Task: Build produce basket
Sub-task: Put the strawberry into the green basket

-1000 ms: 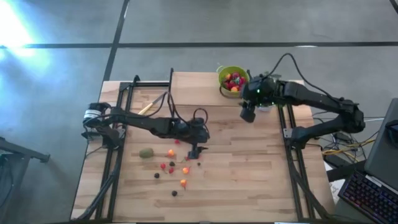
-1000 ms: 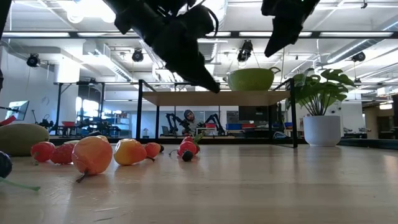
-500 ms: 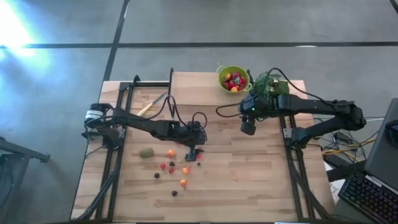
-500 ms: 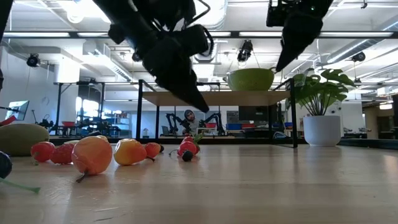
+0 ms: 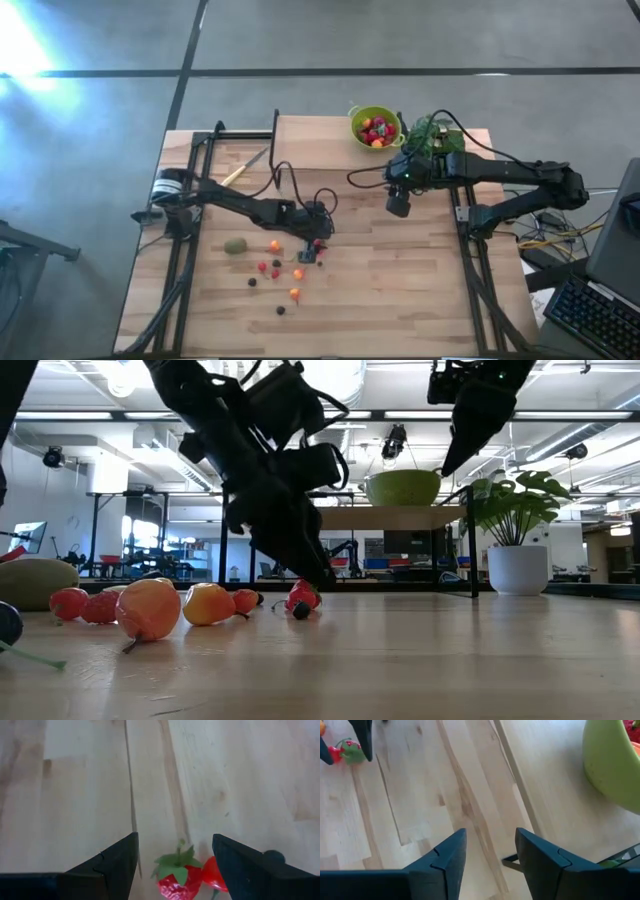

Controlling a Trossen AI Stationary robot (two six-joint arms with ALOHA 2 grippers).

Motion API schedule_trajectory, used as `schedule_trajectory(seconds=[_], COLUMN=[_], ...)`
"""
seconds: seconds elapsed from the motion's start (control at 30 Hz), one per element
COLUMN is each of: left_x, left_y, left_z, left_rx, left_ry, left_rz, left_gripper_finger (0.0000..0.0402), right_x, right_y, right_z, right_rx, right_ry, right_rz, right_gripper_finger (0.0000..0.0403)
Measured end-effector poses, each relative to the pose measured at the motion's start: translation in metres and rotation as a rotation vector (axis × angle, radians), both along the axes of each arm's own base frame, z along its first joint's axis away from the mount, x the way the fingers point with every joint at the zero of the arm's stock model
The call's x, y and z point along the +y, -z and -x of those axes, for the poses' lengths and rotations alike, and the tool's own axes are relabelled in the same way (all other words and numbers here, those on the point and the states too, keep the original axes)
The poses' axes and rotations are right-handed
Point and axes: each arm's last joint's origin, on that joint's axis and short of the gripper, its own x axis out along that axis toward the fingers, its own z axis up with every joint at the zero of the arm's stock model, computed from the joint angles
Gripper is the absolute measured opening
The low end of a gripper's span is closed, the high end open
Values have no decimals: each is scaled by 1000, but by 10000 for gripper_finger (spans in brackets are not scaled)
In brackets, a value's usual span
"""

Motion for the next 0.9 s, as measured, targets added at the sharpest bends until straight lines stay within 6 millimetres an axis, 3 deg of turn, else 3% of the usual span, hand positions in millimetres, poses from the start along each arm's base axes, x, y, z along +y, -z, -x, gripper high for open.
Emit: schedule_trajectory(seconds=[0.23,0.7,0.9], left_x=[1,4,4], left_y=[-2,1,-1], left_z=[-3,0,-1], left_rx=[-36,-20,-25], left_ry=[15,50,68], left_rz=[-17,-54,-71], left_gripper_finger=[225,21,15], right_x=[0,0,0], right_y=[0,0,0], right_z=[0,0,0], right_rx=[2,2,2], right_ry=[-4,-9,-9], right_rz=[2,2,2], right_gripper_finger=[134,86,69])
